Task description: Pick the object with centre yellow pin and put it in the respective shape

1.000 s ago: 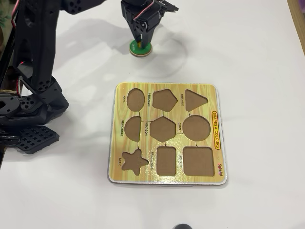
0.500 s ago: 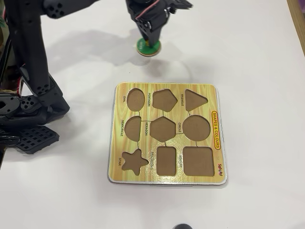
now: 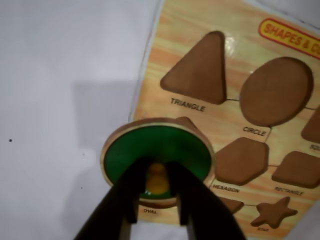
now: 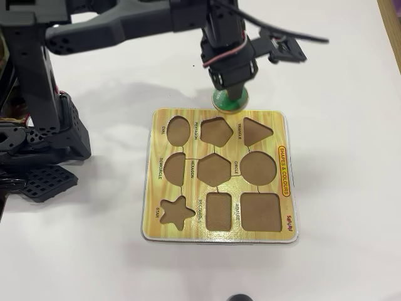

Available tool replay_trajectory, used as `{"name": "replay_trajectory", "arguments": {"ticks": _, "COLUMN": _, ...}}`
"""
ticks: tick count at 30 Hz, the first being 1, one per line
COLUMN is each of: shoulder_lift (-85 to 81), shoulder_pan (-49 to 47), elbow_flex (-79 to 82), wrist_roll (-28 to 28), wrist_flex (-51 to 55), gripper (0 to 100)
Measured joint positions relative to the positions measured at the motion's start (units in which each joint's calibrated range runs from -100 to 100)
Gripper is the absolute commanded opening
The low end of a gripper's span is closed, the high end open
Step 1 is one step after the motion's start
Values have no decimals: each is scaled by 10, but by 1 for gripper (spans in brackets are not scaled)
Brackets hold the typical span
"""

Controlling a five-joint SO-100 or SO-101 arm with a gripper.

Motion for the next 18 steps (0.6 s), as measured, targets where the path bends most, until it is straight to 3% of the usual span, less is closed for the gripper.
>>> {"name": "replay_trajectory", "arguments": {"ticks": 18, "shoulder_lift": 0, "shoulder_pan": 141, "elbow_flex": 0, "wrist_roll": 0, "wrist_flex": 3, "gripper": 1}}
